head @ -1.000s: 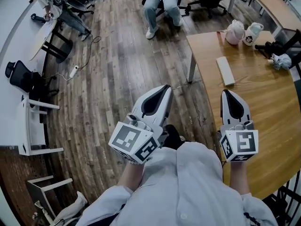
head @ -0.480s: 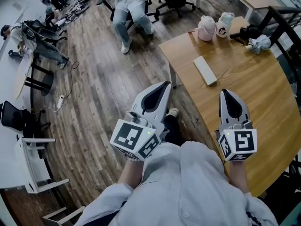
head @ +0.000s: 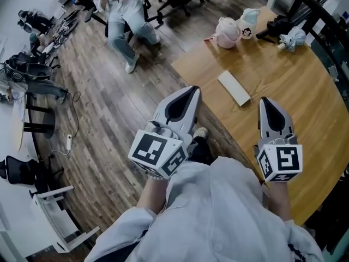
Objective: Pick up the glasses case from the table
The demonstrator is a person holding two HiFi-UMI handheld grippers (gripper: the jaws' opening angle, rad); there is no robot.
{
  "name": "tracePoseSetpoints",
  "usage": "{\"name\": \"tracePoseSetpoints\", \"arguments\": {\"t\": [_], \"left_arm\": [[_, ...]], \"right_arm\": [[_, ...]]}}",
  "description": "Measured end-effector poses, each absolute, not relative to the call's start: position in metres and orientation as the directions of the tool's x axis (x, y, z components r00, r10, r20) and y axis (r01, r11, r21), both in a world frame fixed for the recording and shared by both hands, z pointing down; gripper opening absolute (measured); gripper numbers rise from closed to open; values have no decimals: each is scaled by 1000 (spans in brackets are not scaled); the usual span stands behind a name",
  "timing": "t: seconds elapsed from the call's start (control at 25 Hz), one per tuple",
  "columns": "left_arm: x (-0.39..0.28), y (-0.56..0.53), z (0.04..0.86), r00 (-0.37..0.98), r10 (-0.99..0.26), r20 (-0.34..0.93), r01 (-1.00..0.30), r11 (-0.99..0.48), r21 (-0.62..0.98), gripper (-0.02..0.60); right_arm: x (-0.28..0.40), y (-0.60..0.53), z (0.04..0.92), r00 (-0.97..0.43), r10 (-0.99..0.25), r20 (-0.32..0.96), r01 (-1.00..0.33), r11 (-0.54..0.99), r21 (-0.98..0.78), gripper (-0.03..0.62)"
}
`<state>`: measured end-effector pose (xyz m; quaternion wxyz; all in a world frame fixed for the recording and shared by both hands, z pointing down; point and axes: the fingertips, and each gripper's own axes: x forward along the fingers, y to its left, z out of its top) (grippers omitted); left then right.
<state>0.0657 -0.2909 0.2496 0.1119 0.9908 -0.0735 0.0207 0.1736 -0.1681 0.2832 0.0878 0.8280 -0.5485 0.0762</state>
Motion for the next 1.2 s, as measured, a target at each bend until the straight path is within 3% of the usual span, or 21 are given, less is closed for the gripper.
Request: {"name": "tracePoseSetpoints", "arguments": {"t": [0.16, 0.76, 1.2], "left_arm": [[94, -314, 264, 990, -82, 118, -104, -975, 195, 3], [184, -359, 288, 959, 233, 164, 191, -952, 240, 5], [229, -358, 345, 856, 417, 307, 335, -898, 286, 4]], "right_arm": [[192, -179, 292, 451, -856, 254, -890, -453, 52, 0], [245, -200, 318, 661, -663, 351, -717, -696, 37, 0], [265, -202, 349, 700, -580, 417, -625, -780, -36, 2]]}}
